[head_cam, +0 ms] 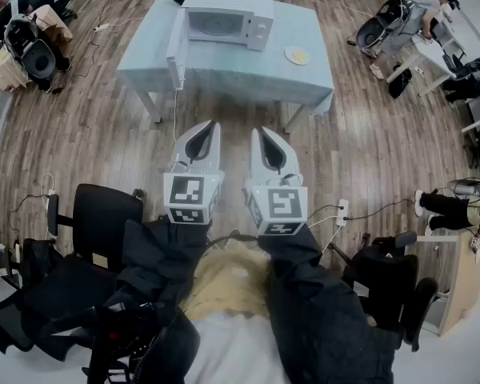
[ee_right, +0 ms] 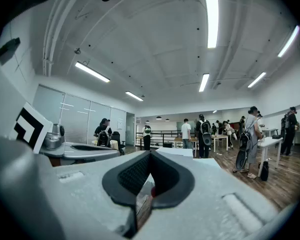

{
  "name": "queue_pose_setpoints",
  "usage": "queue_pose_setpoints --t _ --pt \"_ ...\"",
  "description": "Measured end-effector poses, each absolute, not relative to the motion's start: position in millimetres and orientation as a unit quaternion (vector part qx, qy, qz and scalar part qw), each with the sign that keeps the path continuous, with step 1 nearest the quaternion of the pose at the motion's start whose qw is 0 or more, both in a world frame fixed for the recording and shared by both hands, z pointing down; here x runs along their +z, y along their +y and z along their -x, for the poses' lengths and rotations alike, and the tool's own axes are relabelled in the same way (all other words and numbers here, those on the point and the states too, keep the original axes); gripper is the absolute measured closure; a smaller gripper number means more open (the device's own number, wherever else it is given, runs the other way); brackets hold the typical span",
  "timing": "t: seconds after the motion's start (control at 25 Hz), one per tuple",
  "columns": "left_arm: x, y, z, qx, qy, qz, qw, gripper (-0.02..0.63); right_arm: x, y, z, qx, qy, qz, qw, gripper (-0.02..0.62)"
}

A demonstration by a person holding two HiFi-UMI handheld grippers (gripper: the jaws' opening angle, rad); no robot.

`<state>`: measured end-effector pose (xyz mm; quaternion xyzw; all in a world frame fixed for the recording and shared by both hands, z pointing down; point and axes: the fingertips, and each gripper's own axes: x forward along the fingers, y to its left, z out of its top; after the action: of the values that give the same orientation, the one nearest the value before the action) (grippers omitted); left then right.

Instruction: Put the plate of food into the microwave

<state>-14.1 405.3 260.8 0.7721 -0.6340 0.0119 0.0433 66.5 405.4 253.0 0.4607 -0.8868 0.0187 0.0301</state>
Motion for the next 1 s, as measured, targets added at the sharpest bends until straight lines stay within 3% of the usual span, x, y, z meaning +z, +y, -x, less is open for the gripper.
queue_pose_setpoints --t 1.0 --pt "277.7 389.2 -36.2 0.023 -0.634 -0.771 0.053 0.606 258.5 393.2 -110.2 0.019 -0.898 -0.44 0.007 0.598"
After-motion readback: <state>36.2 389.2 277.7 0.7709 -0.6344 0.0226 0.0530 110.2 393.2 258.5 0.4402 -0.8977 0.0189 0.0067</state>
